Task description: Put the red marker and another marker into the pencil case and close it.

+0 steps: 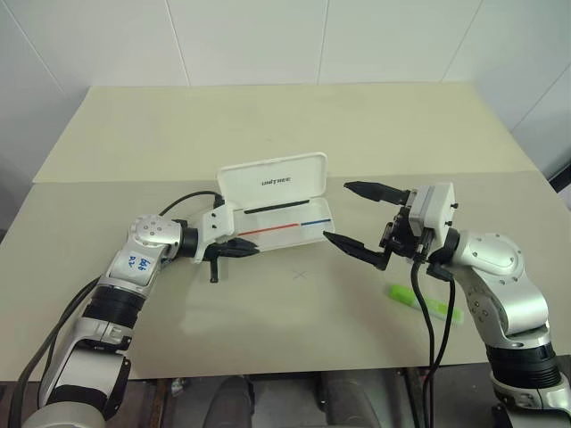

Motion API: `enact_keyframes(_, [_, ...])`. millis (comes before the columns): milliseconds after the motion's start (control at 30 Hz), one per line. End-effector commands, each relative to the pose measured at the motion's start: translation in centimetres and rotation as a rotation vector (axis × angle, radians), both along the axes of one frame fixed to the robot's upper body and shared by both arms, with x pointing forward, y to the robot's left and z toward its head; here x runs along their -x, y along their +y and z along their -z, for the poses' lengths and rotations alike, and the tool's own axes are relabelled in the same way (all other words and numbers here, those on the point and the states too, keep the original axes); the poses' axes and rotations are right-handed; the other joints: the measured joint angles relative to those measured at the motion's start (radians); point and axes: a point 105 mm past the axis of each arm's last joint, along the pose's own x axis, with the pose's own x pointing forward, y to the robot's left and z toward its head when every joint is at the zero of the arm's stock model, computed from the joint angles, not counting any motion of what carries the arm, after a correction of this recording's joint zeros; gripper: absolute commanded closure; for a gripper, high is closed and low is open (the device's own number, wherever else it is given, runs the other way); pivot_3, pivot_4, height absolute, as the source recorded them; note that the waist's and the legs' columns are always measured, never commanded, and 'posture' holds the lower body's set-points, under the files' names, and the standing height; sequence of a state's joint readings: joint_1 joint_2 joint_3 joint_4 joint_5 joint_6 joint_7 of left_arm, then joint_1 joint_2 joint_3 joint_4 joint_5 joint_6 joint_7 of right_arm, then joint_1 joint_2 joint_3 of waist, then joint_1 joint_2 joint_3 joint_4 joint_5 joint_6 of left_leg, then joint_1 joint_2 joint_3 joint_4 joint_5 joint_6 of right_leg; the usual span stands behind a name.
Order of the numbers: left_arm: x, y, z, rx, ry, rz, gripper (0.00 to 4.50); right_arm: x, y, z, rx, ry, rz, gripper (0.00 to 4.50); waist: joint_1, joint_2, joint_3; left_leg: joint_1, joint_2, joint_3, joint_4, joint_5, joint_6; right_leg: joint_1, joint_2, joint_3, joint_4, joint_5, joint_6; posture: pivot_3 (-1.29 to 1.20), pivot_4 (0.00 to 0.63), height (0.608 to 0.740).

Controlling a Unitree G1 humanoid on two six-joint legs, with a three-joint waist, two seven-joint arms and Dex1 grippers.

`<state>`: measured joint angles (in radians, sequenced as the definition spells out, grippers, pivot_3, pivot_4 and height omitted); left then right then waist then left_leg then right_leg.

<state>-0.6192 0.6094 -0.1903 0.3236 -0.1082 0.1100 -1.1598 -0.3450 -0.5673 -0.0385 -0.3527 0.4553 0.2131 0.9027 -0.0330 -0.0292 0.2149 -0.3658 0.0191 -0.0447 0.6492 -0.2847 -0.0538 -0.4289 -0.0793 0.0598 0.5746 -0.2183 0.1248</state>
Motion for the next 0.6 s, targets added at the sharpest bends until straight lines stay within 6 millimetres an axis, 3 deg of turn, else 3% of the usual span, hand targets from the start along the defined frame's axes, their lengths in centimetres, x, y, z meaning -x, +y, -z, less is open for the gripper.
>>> enact_keyframes(33, [0.6, 0.4, 1.5, -0.076, 0.048, 0.013, 4.46, 0.6, 0.0, -1.4, -0.001, -0.052, -0.022, 0.00, 0.000, 0.000, 0.000, 0.000, 0.000, 0.000, 0.000, 0.000, 0.000, 0.000, 0.000, 0.000, 0.000, 0.000, 0.000, 0.00, 0.150, 0.740])
enact_keyframes(233, [1.4, -1.3, 0.3, -0.058, 0.032, 0.078, 4.46, 0.6, -1.0, -1.0, 0.041, -0.023, -0.012, 0.00, 0.002, 0.000, 0.000, 0.000, 0.000, 0.000, 0.000, 0.000, 0.000, 0.000, 0.000, 0.000, 0.000, 0.000, 0.000, 0.00, 0.150, 0.740])
enact_keyframes(433, [3.6, -3.6, -0.6, -0.063, 0.041, 0.173, 4.46, 2.2, -4.7, 1.1, 0.151, 0.097, 0.038, 0.00, 0.011, 0.000, 0.000, -0.004, 0.000, -0.001, 0.000, -0.001, 0.001, 0.000, 0.000, 0.000, -0.001, 0.000, 0.003, 0.00, 0.150, 0.740])
enact_keyframes(600, [4.7, -4.5, -0.3, -0.056, 0.058, 0.189, 4.46, 3.7, -6.3, 2.3, 0.193, 0.156, 0.072, 0.00, 0.007, 0.000, 0.000, -0.003, 0.000, -0.001, -0.001, -0.001, 0.001, 0.000, 0.000, 0.000, -0.002, -0.001, 0.004, 0.00, 0.150, 0.740])
